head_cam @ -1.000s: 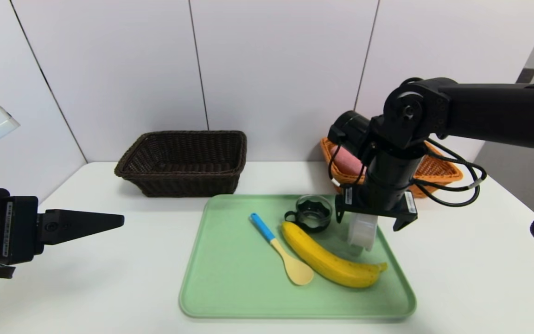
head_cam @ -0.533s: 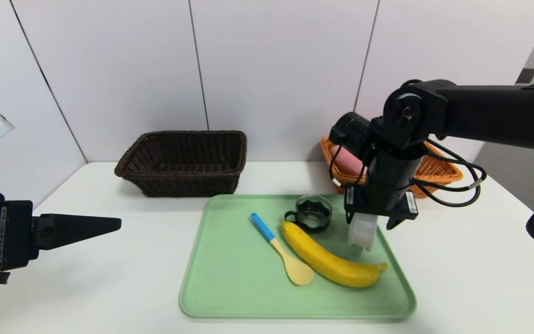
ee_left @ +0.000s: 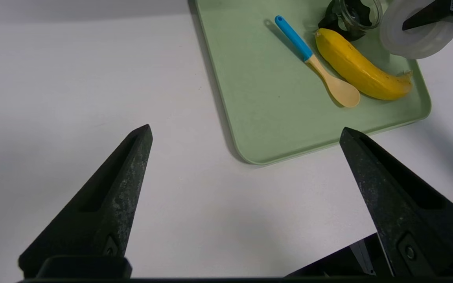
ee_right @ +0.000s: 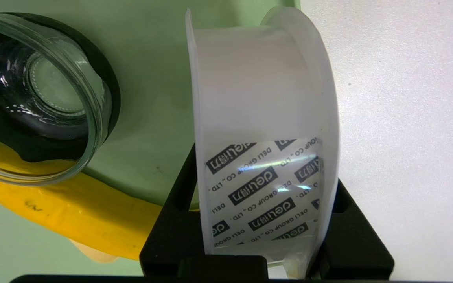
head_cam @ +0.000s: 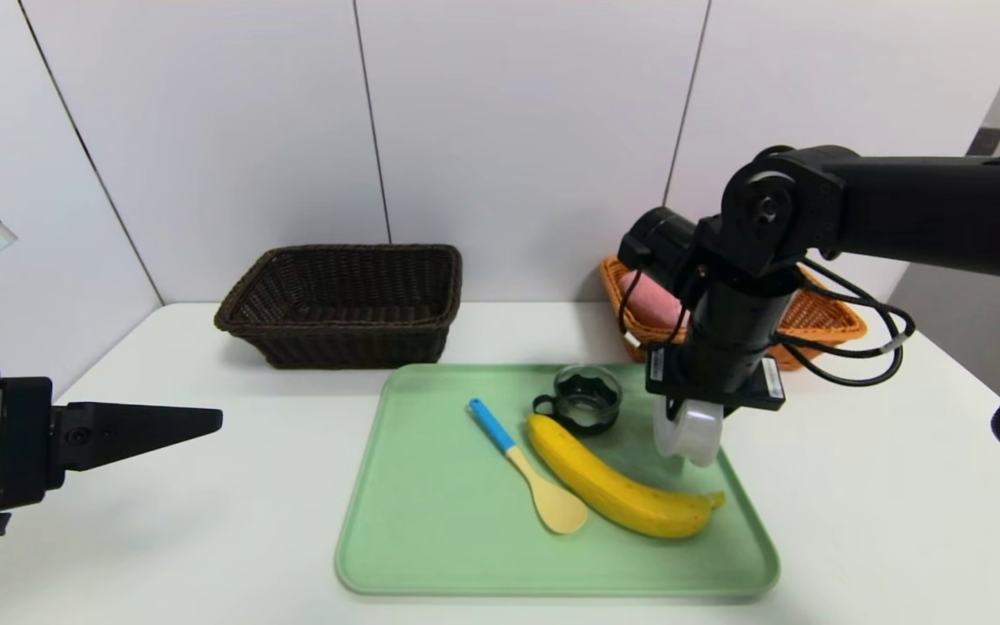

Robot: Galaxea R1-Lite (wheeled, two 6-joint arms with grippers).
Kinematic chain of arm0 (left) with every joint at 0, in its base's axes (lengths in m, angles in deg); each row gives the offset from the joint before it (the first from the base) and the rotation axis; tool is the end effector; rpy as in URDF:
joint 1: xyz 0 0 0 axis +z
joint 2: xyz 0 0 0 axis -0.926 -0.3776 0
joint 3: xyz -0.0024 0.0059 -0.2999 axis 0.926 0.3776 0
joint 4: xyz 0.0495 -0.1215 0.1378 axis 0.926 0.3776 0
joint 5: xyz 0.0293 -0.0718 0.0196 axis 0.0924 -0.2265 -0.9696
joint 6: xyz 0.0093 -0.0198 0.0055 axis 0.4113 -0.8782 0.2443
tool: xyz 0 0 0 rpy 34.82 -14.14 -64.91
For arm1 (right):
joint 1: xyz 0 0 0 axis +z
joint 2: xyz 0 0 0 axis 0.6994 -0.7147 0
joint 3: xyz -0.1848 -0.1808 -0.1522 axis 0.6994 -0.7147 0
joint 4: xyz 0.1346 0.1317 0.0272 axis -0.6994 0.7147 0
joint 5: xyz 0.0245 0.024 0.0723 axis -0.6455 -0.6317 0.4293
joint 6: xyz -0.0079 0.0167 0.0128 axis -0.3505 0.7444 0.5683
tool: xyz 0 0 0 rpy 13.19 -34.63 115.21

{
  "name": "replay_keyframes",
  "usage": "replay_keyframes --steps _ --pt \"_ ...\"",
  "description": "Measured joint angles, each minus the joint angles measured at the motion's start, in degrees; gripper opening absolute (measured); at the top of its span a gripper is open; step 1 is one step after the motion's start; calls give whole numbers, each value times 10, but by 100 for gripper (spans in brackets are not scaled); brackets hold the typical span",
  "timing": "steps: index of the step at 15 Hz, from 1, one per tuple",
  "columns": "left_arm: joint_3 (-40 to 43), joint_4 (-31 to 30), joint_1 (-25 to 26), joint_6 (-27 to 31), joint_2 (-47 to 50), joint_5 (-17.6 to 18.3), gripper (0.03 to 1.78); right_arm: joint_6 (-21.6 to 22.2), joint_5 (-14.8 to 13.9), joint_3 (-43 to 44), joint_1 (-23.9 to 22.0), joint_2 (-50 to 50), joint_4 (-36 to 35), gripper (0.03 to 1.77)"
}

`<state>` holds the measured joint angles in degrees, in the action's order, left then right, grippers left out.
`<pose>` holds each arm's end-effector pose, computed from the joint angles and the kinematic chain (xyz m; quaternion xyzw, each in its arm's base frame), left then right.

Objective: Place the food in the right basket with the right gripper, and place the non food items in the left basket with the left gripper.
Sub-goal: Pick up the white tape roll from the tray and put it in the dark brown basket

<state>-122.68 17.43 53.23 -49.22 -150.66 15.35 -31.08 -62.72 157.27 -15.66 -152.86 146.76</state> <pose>0.1210 -0.0365 0.2718 -0.1068 0.2943 -0.1921 0.9301 0.3249 0.1729 0.1953 0.0640 0.5924 -0.0968 0.7972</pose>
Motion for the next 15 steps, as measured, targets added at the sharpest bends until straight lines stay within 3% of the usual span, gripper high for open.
replay_keyframes --steps 6,9,12,15 --pt "4 0 1 0 3 -1 169 -7 12 0 14 72 0 59" --pt "4 0 0 0 3 0 169 -33 52 0 51 134 -15 59" --pt "10 0 0 0 4 0 169 -86 91 0 86 180 -118 59" --pt "15 31 0 1 7 0 169 -106 97 0 108 184 -264 59"
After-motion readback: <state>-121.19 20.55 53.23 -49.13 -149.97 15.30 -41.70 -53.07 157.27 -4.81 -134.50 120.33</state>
